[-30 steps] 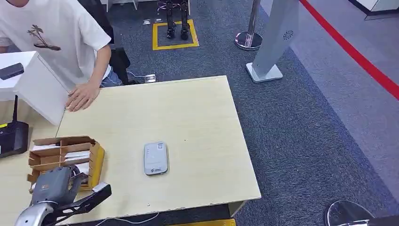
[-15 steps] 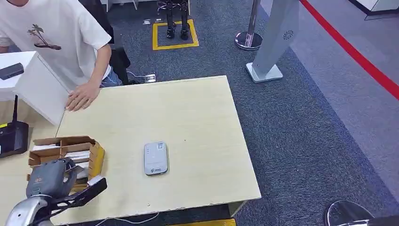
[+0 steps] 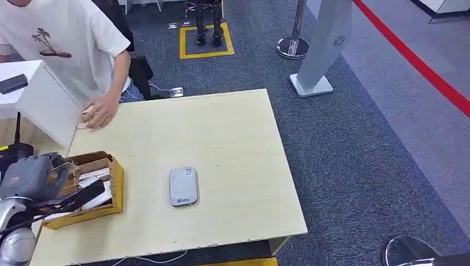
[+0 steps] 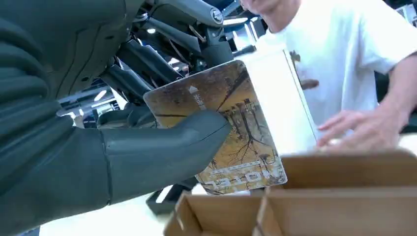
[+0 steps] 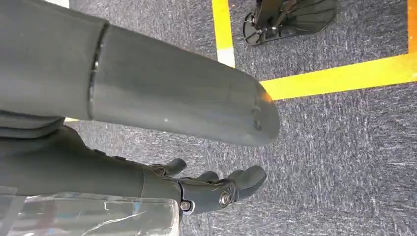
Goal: Pass the card to the sensor for recognition and then transmit it.
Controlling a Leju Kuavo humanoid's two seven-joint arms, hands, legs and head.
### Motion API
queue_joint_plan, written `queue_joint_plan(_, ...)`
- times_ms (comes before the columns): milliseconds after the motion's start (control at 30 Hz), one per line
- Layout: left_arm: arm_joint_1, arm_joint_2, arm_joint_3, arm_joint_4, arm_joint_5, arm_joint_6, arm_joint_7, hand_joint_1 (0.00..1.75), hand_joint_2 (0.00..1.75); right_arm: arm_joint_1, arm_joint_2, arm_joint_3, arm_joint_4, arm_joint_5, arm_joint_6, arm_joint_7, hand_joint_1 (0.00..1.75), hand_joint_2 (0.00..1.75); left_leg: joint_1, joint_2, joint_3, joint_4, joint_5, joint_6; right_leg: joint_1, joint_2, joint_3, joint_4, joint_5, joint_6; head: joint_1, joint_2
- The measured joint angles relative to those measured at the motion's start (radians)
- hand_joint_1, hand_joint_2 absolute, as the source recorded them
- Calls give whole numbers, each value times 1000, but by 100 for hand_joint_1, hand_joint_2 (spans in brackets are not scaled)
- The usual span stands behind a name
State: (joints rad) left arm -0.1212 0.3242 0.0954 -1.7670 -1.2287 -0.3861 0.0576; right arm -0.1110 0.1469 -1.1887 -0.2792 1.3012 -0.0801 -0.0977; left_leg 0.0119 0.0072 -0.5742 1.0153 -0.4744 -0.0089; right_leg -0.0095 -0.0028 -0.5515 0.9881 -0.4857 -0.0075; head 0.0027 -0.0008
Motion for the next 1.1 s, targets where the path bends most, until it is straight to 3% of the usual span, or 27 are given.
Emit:
queue_joint_plan(133,-48,42,2,11,44,-35,0,175,175,0,0,0,0,2,-2,5,0,175,0,0,0,0,0,0,0,0,0,0,0,0,0,0)
queue_joint_plan(400,-158,168,2,34,202,-117,14,175,175,0,-2,1,0,6,-3,15,0,175,1,1,0,0,0,0,1,1,-1,0,0,0,0,0)
queue_joint_plan(567,-262,219,-3,60,214,-132,45,175,175,-2,-2,0,1,5,-2,16,0,175,1,0,0,0,0,0,1,1,-1,0,0,0,0,0)
queue_joint_plan(767,-342,219,-15,130,114,-90,97,175,175,-4,-2,2,7,16,1,14,0,175,1,1,0,0,0,0,1,1,-1,0,1,0,0,0)
queue_joint_plan(1100,-417,170,-16,280,-11,-59,81,175,175,-12,-2,13,15,34,4,13,0,175,1,2,0,0,0,0,1,2,-1,0,1,-1,0,0)
